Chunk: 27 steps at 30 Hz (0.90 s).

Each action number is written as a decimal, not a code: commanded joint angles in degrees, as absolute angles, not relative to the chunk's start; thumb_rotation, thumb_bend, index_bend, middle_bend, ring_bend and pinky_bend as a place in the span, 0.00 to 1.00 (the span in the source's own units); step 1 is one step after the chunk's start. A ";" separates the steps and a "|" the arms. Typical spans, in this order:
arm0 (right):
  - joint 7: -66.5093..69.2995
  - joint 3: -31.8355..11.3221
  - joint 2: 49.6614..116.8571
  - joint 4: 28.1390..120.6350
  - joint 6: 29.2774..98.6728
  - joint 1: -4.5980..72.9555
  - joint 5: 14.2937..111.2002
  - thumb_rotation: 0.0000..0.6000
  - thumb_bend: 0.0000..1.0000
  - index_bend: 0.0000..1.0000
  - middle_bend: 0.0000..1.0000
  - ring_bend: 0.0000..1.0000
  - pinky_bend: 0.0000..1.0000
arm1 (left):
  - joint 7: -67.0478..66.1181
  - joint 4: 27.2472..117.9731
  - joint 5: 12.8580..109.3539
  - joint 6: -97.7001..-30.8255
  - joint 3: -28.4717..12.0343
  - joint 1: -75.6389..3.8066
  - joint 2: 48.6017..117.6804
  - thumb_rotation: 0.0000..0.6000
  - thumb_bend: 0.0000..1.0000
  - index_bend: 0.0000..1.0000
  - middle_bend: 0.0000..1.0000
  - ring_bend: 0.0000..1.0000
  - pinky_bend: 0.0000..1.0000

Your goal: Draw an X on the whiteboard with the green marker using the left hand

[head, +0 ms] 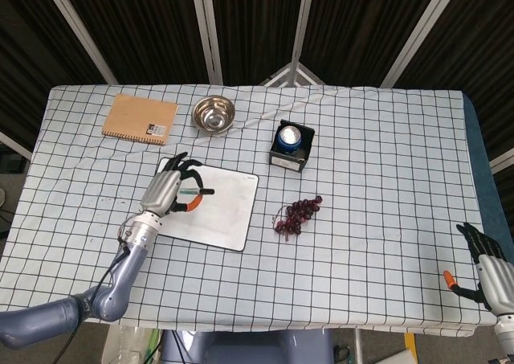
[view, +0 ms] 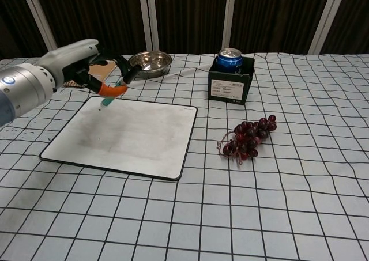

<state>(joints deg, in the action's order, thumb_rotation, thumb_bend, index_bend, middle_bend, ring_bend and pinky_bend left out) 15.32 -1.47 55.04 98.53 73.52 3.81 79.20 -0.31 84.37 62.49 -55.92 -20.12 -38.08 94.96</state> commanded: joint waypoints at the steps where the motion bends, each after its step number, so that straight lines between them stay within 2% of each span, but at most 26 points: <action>1: 15.53 -1.51 55.00 98.44 73.38 3.83 79.06 1.00 0.35 0.00 0.00 0.00 0.00 | 8.35 83.43 60.00 -52.39 -22.81 -39.48 99.35 1.00 0.58 0.70 0.22 0.01 0.03; 12: 16.53 -1.58 54.73 98.28 73.19 3.83 79.01 1.00 0.35 0.00 0.00 0.00 0.00 | 16.73 77.64 62.95 -50.48 -22.83 -41.13 103.16 1.00 0.58 0.72 0.24 0.02 0.03; 27: 16.45 -1.63 54.76 98.40 73.00 3.92 78.97 1.00 0.35 0.00 0.00 0.00 0.00 | 19.77 76.10 64.56 -50.04 -21.86 -41.92 103.74 1.00 0.58 0.73 0.24 0.02 0.03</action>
<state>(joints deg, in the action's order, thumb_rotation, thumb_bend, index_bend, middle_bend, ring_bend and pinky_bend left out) 16.45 -1.63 54.76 98.40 73.00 3.92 78.98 19.77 76.11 64.53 -50.11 -21.95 -41.88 103.71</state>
